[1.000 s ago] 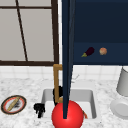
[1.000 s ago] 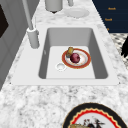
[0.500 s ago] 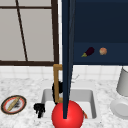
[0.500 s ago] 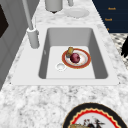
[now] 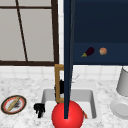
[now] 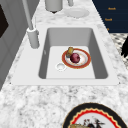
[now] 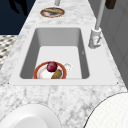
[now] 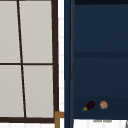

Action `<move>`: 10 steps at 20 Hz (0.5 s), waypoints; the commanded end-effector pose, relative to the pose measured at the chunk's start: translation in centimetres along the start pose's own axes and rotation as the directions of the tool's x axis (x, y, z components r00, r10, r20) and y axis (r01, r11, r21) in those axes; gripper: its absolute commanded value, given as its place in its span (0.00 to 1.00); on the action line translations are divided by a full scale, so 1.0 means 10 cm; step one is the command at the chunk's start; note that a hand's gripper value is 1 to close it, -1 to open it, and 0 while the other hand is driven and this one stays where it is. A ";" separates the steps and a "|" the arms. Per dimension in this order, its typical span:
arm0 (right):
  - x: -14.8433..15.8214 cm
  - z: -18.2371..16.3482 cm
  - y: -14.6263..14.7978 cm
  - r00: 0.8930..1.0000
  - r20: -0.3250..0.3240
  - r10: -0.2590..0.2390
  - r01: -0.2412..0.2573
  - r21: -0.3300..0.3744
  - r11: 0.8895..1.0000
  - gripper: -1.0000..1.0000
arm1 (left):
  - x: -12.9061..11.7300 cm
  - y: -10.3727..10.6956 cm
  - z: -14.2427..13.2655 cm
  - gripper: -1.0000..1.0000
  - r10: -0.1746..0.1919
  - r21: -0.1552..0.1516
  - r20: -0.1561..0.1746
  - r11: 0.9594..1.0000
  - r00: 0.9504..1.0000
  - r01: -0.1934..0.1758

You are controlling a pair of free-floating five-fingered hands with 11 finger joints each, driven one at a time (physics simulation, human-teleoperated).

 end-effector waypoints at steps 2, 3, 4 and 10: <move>-0.20 0.05 -0.20 0.996 0.028 -0.081 0.082 -0.038 0.996 0.00 | 0.00 0.00 0.00 0.50 0.000 0.000 0.000 1.000 1.000 0.000; -0.25 0.08 -0.25 0.996 0.037 -0.079 0.081 -0.041 0.996 0.00 | 0.00 0.00 0.00 0.50 0.000 0.000 0.000 1.000 1.000 0.000; -0.29 0.11 -0.30 0.995 0.043 -0.088 0.090 -0.036 0.995 0.00 | 0.00 0.00 0.00 0.50 0.000 0.000 0.000 1.000 1.000 0.000; -0.60 0.13 -0.60 0.988 0.104 -0.117 0.121 -0.035 0.992 0.00 | 0.00 0.00 0.00 0.50 0.000 0.000 0.000 1.000 1.000 0.000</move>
